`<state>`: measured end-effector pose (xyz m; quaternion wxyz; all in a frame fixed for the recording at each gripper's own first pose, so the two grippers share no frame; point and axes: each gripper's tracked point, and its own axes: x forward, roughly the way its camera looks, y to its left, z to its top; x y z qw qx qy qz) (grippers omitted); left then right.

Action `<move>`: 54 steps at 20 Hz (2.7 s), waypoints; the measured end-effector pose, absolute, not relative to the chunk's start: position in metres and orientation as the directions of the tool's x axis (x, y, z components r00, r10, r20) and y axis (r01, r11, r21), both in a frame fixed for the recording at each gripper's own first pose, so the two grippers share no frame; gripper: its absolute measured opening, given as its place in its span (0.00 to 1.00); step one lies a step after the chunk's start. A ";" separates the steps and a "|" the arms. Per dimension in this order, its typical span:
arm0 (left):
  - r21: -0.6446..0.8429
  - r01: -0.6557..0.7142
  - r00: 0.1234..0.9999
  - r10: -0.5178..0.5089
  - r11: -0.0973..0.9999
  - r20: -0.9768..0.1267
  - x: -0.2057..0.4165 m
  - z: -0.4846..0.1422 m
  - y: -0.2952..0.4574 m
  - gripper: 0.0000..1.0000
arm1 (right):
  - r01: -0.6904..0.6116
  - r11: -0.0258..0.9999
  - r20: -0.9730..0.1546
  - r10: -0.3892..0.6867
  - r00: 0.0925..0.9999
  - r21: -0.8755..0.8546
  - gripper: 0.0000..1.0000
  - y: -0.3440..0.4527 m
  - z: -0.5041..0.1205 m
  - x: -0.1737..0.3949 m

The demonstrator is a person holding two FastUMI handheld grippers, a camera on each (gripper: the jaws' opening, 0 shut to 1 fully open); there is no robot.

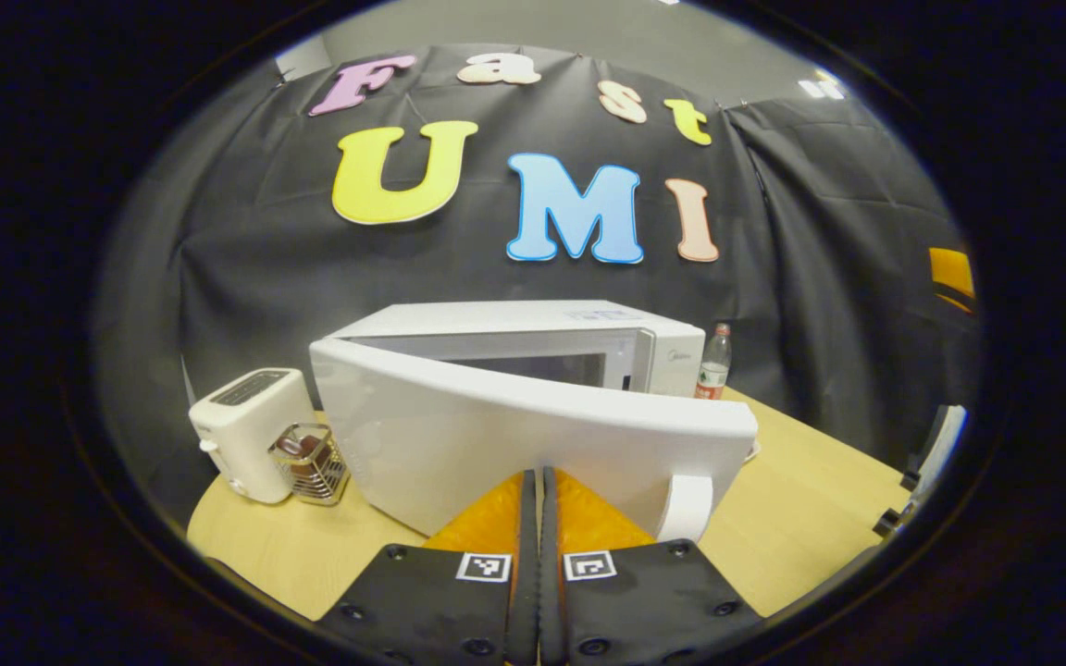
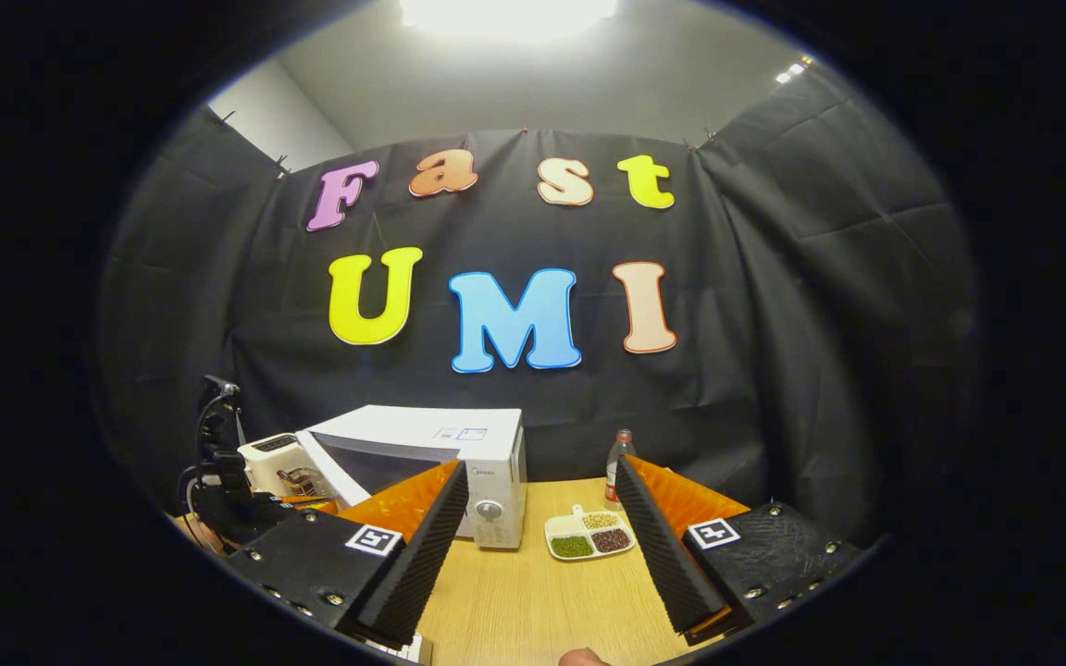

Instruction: Open the microwave oven with the left hand, put the food in, and close the microwave oven.

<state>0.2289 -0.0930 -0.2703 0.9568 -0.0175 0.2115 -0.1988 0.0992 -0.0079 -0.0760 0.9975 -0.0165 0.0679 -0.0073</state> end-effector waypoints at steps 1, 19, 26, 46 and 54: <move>-0.124 0.378 0.828 -0.395 0.917 -0.398 0.235 -0.273 -0.098 0.07 | 0.025 0.999 -0.143 -0.030 0.989 -0.037 0.96 -0.010 -0.078 0.099; -0.139 0.393 0.826 -0.415 0.909 -0.381 0.331 -0.300 -0.130 0.07 | 0.147 0.986 -0.179 -0.160 0.971 -0.084 0.96 -0.023 -0.094 0.104; -0.163 0.373 0.837 -0.407 0.914 -0.367 0.345 -0.301 -0.130 0.07 | 0.153 0.984 -0.184 -0.168 0.969 -0.096 0.96 -0.022 -0.097 0.111; -0.086 0.331 0.913 -0.342 0.940 -0.221 0.231 -0.160 -0.121 0.07 | -0.061 0.998 -0.129 0.058 0.990 -0.022 0.96 0.006 -0.074 0.081; -0.055 0.221 0.960 -0.227 0.974 -0.163 0.132 -0.097 -0.089 0.07 | -0.178 0.984 -0.078 0.179 0.981 0.016 0.96 0.005 -0.054 0.038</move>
